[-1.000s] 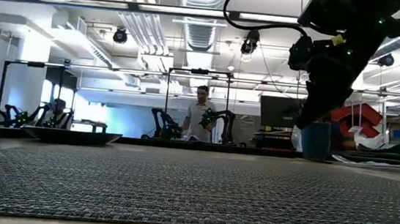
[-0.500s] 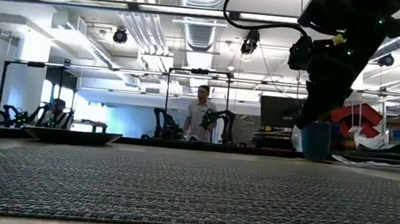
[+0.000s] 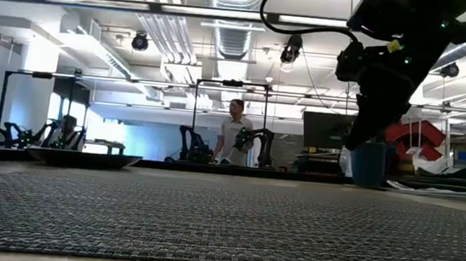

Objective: Set table place
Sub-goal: Put the white and blue patterned knife on the dark blue table mat

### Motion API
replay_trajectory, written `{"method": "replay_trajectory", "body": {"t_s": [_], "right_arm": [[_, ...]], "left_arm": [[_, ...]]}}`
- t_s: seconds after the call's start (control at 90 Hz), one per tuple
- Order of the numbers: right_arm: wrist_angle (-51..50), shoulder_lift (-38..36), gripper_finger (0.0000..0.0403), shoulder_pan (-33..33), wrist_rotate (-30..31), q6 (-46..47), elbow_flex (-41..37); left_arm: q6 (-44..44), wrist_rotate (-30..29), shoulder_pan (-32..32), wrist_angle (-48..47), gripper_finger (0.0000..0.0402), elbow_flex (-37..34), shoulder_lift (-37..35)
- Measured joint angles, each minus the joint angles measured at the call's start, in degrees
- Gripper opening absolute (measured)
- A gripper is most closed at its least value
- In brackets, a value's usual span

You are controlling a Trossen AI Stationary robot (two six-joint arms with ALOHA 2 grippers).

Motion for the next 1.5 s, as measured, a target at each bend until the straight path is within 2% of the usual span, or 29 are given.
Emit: {"method": "replay_trajectory", "body": {"t_s": [0.411, 0.822, 1.144, 1.5], "right_arm": [[0.02, 0.01, 0.0000, 0.00, 0.00, 0.04, 0.00], [-0.20, 0.00, 0.0000, 0.00, 0.00, 0.00, 1.06], [-1.11, 0.02, 0.0000, 0.02, -0.02, -2.18, 5.15], [-8.49, 0.02, 0.0000, 0.00, 0.01, -5.82, 15.39]], "left_arm": [[5.41, -1.00, 0.00, -0.91, 0.0162, 3.85, -0.18], [7.52, -10.74, 0.00, -11.58, 0.0158, 14.27, -0.20], [11.64, -23.50, 0.20, -18.99, 0.0133, 23.15, -0.20], [21.97, -39.70, 2.90, -21.60, 0.0109, 30.16, -0.20]]}}
